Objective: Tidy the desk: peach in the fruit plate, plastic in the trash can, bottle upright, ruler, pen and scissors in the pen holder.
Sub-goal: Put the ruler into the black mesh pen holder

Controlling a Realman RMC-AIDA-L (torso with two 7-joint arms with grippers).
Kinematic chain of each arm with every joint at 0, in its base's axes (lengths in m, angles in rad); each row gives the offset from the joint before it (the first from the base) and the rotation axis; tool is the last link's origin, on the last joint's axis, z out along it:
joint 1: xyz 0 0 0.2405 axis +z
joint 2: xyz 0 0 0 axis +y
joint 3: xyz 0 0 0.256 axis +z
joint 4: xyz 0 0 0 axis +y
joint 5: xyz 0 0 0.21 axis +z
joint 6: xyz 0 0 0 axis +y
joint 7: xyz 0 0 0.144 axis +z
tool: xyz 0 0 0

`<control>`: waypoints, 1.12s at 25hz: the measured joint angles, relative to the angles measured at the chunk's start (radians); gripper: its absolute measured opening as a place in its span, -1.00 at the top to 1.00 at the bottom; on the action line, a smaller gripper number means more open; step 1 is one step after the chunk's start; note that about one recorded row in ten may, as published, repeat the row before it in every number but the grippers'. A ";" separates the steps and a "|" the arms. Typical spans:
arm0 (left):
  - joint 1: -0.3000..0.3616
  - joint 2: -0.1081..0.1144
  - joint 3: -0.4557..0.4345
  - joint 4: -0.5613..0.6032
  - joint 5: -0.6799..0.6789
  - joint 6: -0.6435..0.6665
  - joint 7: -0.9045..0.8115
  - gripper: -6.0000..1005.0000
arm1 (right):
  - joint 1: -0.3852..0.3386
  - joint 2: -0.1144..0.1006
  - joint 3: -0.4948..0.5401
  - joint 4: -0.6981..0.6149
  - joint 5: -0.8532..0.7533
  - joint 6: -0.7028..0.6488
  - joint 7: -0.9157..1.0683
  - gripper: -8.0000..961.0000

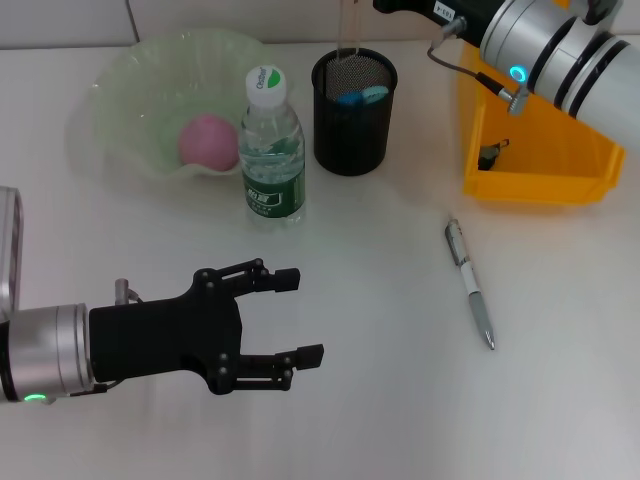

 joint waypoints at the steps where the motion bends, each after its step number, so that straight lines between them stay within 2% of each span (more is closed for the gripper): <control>1: -0.001 0.000 0.000 -0.001 0.000 0.000 0.000 -0.71 | 0.000 0.000 -0.006 0.005 0.000 0.008 -0.005 0.20; 14: -0.003 0.001 0.000 -0.004 0.000 -0.006 0.000 -0.71 | 0.005 0.000 -0.055 0.012 0.000 0.062 -0.024 0.19; 28: -0.003 0.000 0.000 -0.004 0.000 -0.007 0.000 -0.71 | 0.000 0.000 -0.064 0.022 -0.001 0.058 -0.044 0.19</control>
